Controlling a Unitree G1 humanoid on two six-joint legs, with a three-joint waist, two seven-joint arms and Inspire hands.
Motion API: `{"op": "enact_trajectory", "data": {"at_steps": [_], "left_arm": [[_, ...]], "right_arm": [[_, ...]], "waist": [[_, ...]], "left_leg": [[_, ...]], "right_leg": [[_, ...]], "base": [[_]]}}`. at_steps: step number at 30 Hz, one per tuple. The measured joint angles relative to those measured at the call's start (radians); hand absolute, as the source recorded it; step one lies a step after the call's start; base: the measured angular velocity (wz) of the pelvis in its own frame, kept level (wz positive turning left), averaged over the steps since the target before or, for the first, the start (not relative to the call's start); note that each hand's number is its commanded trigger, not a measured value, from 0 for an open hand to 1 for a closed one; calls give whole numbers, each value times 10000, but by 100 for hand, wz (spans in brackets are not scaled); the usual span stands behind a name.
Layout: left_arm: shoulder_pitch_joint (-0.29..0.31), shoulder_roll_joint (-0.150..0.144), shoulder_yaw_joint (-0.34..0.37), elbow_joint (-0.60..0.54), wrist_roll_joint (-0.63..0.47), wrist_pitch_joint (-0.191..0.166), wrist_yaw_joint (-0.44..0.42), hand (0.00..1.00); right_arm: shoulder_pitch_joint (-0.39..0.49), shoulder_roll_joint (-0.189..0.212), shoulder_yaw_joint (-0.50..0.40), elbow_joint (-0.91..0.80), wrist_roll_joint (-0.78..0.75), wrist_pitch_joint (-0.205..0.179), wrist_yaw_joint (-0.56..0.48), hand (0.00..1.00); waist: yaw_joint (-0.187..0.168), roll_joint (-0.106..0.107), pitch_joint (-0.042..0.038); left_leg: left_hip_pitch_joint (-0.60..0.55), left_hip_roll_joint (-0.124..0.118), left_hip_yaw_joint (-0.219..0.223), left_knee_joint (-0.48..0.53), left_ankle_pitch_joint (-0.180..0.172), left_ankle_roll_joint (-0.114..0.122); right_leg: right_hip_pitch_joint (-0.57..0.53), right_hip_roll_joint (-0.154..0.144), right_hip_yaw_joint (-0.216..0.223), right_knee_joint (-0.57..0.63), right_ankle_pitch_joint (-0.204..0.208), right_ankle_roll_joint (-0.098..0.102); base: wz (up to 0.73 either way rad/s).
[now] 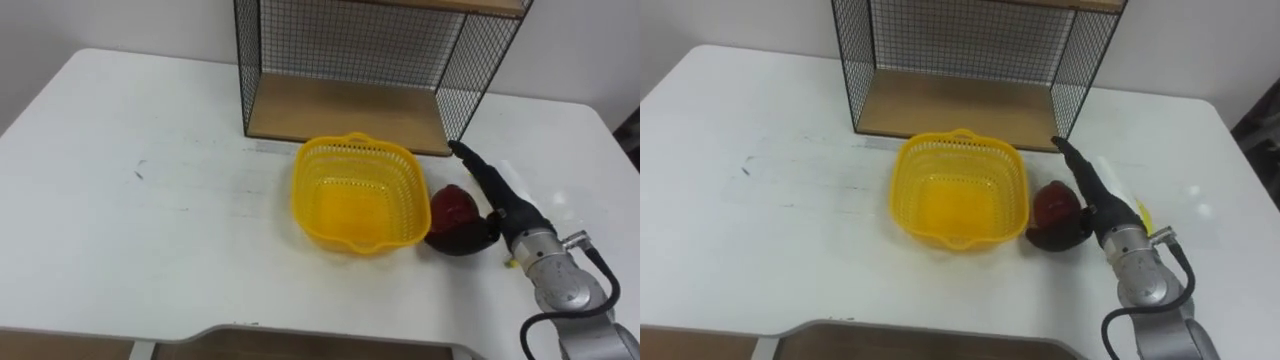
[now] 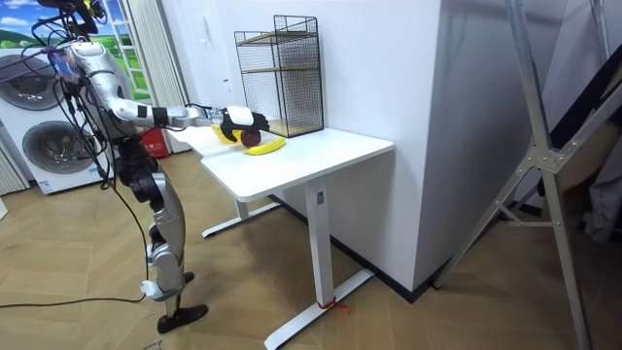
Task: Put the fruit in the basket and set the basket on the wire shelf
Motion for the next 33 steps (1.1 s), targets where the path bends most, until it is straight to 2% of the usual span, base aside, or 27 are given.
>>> {"op": "enact_trajectory", "data": {"at_steps": [5,11,14,18,19,20,21,28,33], "left_arm": [[38,0,1,125,3,65,-129,0],[-62,18,-1,516,8,107,-132,0],[-105,24,-1,580,6,108,-132,0],[-75,34,-24,585,3,177,-134,0],[-75,34,-24,584,3,225,-135,0],[-75,34,-24,582,3,247,-135,0],[-73,34,-25,582,3,250,-135,0],[-94,33,-24,495,5,268,-135,0],[-171,33,-22,472,7,270,-135,0]], "right_arm": [[23,0,150,335,-388,21,135,0],[46,2,277,861,-512,143,262,0],[44,17,279,1028,-512,143,358,0],[34,17,247,1350,-366,108,347,0],[33,17,242,1375,-347,108,344,28],[34,17,241,1439,-315,89,345,83],[33,17,234,1447,-297,92,346,100],[29,21,189,1489,-327,-22,372,100],[-346,28,-50,1985,-378,-3,10,100]], "waist": [[-4,-3,-72],[-41,-102,-113],[-25,-220,-77],[-31,-250,-55],[-46,-237,-55],[-62,-227,-55],[-69,-222,-57],[-202,-184,-55],[-230,-95,-65]], "left_leg": [[-5,-1,-10,15,0,0],[46,-10,-39,29,0,0],[105,-13,-44,37,0,0],[188,-23,-70,6,-6,-1],[180,-21,-74,5,-6,-2],[186,-20,-80,7,-6,-2],[188,-20,-81,7,-6,-2],[179,-21,-80,4,-7,-3],[177,-20,-114,-19,-8,-5]], "right_leg": [[28,-2,0,4,0,0],[124,-12,-13,2,0,1],[192,-13,-10,2,0,1],[311,-11,-24,-84,-1,1],[317,0,-24,-143,11,-3],[318,2,-31,-149,11,-3],[317,2,-31,-151,11,-3],[315,4,-34,-168,11,-2],[306,4,-90,-166,11,-1]], "base": [[0],[1],[0],[2],[0],[0],[0],[0],[2]]}}
